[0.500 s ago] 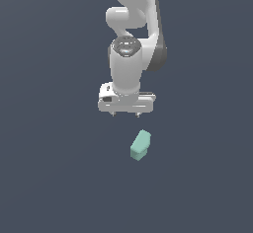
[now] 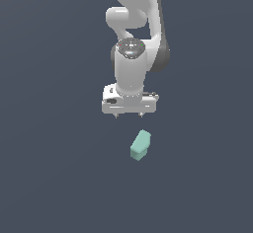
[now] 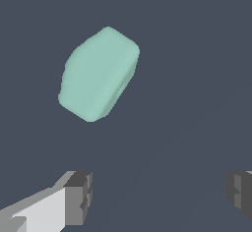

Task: Pick up the object and move it to a goal position.

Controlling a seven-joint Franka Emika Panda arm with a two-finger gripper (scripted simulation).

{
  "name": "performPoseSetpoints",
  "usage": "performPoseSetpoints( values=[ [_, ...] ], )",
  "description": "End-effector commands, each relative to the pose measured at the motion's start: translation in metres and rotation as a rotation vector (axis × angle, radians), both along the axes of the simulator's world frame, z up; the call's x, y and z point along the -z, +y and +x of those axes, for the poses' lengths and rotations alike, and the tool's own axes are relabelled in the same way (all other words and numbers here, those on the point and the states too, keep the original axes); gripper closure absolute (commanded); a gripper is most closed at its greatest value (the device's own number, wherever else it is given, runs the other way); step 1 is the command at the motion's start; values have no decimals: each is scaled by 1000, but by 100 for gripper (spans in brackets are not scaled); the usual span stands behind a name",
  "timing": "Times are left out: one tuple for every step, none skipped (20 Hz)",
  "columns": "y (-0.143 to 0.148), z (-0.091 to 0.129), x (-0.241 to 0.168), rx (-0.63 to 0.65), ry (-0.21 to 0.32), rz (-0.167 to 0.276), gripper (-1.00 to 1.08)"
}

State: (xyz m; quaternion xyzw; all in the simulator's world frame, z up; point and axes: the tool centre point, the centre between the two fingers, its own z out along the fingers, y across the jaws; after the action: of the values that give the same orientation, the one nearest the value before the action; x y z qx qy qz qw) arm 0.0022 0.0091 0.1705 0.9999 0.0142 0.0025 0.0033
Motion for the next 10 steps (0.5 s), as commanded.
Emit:
performPoseSetpoints(
  values=[
    [3, 0, 1, -11, -1, 1, -92],
    [2, 0, 1, -11, -1, 1, -92],
    [2, 0, 1, -10, -1, 1, -92],
    [2, 0, 1, -7, -1, 1, -92],
    [2, 1, 1, -4, -1, 1, -92],
    [3, 2, 1, 1, 0, 1, -92],
    [3, 3, 1, 6, 0, 1, -92],
    [4, 4, 2, 13, 0, 1, -92],
    [4, 5, 2, 21, 0, 2, -92],
    [5, 7, 3, 30, 0, 2, -92]
  ],
)
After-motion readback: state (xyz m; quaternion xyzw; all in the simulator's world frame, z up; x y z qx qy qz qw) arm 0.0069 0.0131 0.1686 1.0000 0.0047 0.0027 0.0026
